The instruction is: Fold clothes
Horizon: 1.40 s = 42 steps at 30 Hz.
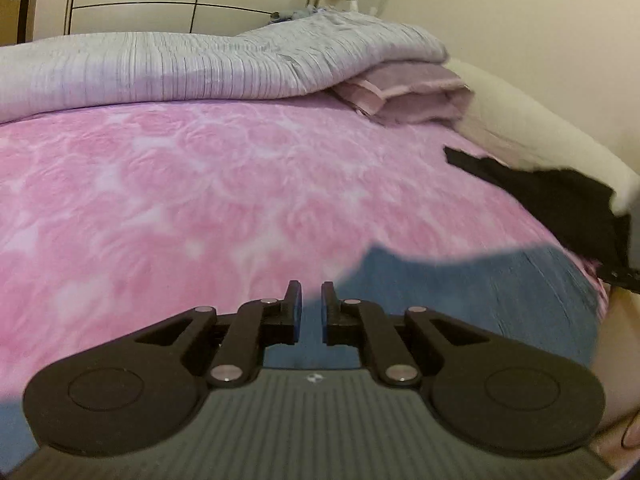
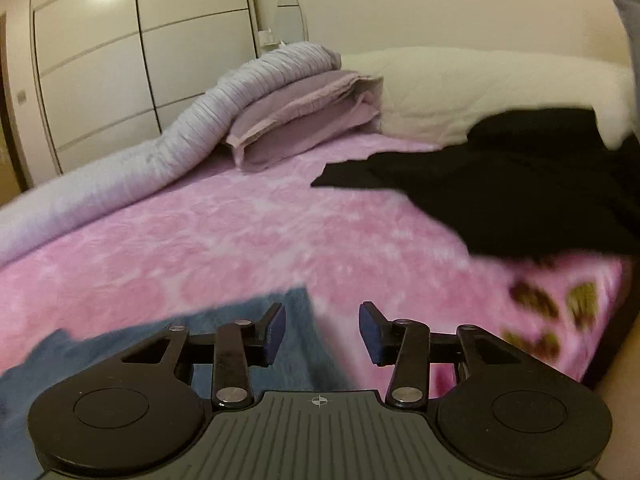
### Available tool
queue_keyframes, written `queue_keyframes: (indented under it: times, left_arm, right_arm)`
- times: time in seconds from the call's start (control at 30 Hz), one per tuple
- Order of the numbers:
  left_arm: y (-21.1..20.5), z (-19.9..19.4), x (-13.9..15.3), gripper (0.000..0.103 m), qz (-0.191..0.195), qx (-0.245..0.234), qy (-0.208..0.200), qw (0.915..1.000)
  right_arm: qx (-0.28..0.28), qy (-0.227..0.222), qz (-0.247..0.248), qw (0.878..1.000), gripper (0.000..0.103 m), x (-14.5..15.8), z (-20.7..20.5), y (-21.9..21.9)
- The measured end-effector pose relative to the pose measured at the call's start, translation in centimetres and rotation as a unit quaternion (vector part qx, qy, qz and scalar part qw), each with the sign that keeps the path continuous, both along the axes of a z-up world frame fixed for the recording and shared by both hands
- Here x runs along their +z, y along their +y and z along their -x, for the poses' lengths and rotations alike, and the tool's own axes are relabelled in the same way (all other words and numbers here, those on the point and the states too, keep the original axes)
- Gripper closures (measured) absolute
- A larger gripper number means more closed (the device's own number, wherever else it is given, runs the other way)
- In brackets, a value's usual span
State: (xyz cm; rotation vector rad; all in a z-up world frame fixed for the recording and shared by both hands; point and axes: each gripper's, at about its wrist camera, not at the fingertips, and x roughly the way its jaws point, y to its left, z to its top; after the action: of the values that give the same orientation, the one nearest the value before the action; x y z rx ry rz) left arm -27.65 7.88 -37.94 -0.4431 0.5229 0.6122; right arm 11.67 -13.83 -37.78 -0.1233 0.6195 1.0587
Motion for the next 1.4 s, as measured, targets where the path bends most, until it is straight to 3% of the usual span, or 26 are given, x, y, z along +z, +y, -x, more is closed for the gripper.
queue_keyframes:
  times: [0.17, 0.27, 0.37, 0.43, 0.47, 0.53, 0.6, 0.63, 0.7, 0.77, 0.87, 1.1, 1.4]
  left_arm:
    - [-5.4, 6.5, -1.8, 0.097, 0.034, 0.022, 0.005, 0.9992]
    - [-6.5, 8.6, -3.6, 0.097, 0.051, 0.098, 0.054, 0.9925]
    - [-8.5, 11.1, -2.9, 0.093, 0.046, 0.137, 0.040, 0.9886]
    - [-9.2, 12.2, -2.6, 0.092, 0.049, 0.160, 0.038, 0.9852]
    - [-9.5, 12.8, -2.5, 0.092, 0.047, 0.172, 0.040, 0.9831]
    - [-9.7, 13.1, -3.0, 0.092, 0.040, 0.209, 0.088, 0.9731]
    - [-9.9, 13.1, -3.5, 0.092, 0.042, 0.235, 0.133, 0.9619]
    - [-10.5, 13.4, -3.2, 0.090, 0.032, 0.243, 0.135, 0.9600]
    - [-11.5, 13.7, -2.3, 0.083, 0.020, 0.252, 0.148, 0.9561]
    - [-12.4, 13.9, -1.7, 0.080, 0.010, 0.262, 0.157, 0.9522]
    - [-13.8, 14.7, -1.1, 0.079, 0.001, 0.270, 0.159, 0.9496]
    - [-16.0, 16.8, -0.3, 0.078, -0.005, 0.288, 0.158, 0.9445]
    - [-17.8, 20.3, 0.4, 0.076, -0.003, 0.312, 0.139, 0.9399]
  right_arm:
    - [0.010, 0.036, -0.002, 0.999, 0.059, -2.0, 2.3, -4.8]
    - [-0.016, 0.027, 0.042, 0.999, 0.058, -3.5, 2.9, -4.1]
    - [-0.031, -0.006, 0.035, 0.999, 0.059, -1.4, 5.4, -4.6]
    - [-0.009, -0.035, 0.016, 0.999, 0.059, 0.1, 8.0, -5.0]
    - [0.009, -0.047, 0.009, 0.999, 0.059, 0.4, 9.5, -5.1]
    - [0.051, -0.057, 0.012, 0.997, 0.059, -0.2, 12.0, -4.4]
    - [0.079, -0.049, 0.052, 0.994, 0.059, -2.4, 14.1, -3.0]
    - [0.081, -0.049, 0.081, 0.992, 0.059, -3.7, 15.1, -2.3]
    - [0.055, -0.070, 0.102, 0.991, 0.059, -4.5, 17.1, -2.3]
    - [0.056, -0.058, 0.089, 0.993, 0.059, -3.9, 18.6, -2.9]
    - [0.073, -0.034, 0.075, 0.994, 0.059, -2.5, 20.5, -3.3]
    - [0.094, -0.001, 0.104, 0.990, 0.058, -2.3, 23.7, -2.6]
    - [0.115, -0.006, 0.095, 0.989, 0.058, -1.9, 26.4, -2.8]
